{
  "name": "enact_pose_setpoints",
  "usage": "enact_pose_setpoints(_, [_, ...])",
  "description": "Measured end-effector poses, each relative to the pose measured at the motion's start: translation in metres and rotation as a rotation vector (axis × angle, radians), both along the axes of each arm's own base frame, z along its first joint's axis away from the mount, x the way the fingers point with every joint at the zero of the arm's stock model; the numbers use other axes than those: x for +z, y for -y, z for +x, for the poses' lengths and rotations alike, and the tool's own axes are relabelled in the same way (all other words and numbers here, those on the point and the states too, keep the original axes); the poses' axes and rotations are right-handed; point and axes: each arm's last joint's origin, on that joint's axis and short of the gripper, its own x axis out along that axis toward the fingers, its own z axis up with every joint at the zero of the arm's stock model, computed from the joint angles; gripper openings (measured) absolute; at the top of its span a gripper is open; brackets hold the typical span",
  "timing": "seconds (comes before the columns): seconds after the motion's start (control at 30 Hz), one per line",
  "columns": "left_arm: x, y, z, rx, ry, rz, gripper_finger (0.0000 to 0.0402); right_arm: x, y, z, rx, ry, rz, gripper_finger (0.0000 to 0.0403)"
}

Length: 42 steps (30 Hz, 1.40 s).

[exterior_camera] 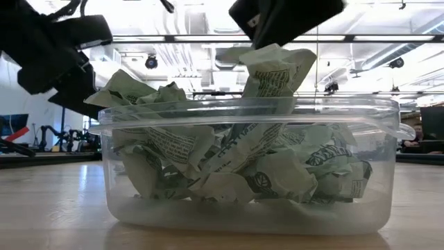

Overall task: Pick and place Stevia / Truvia into bins
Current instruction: Put the stevia packet into the transparent container

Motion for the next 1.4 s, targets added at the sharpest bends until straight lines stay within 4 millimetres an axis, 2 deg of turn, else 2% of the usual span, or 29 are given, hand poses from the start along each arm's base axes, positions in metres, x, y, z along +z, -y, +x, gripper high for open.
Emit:
enact_pose_setpoints(0.1, [-0.01,-0.002,0.0,-0.025,0.02,-0.025,0.0112,-0.008,-0.013,-0.006,0.052,0.037,0.021,0.0008])
enact_pose_setpoints(0.27, [-0.026,-0.01,-0.004,-0.017,0.046,-0.035,0.0112,-0.021,-0.023,-0.014,0.078,0.072,0.041,0.0008])
enact_pose_setpoints(0.53, [-0.025,-0.01,-0.003,-0.013,0.068,-0.042,0.0112,-0.04,-0.026,-0.021,0.097,0.089,0.13,0.0008])
enact_pose_setpoints(0.87, [-0.024,-0.01,-0.003,-0.005,0.08,-0.034,0.0112,-0.045,-0.03,-0.027,0.155,0.005,0.255,0.0012])
enact_pose_setpoints(1.0, [-0.025,-0.009,-0.002,-0.011,0.079,-0.044,0.0124,-0.046,-0.029,-0.027,0.154,0.003,0.253,0.0037])
enact_pose_setpoints(1.23, [-0.025,-0.012,0.0,0.011,0.091,-0.038,0.0185,-0.045,-0.029,-0.028,0.17,0.012,0.231,0.0103])
enact_pose_setpoints(1.4, [-0.032,-0.019,0.0,0.07,0.091,-0.07,0.0211,-0.031,-0.021,-0.033,0.069,0.028,0.11,0.0123])
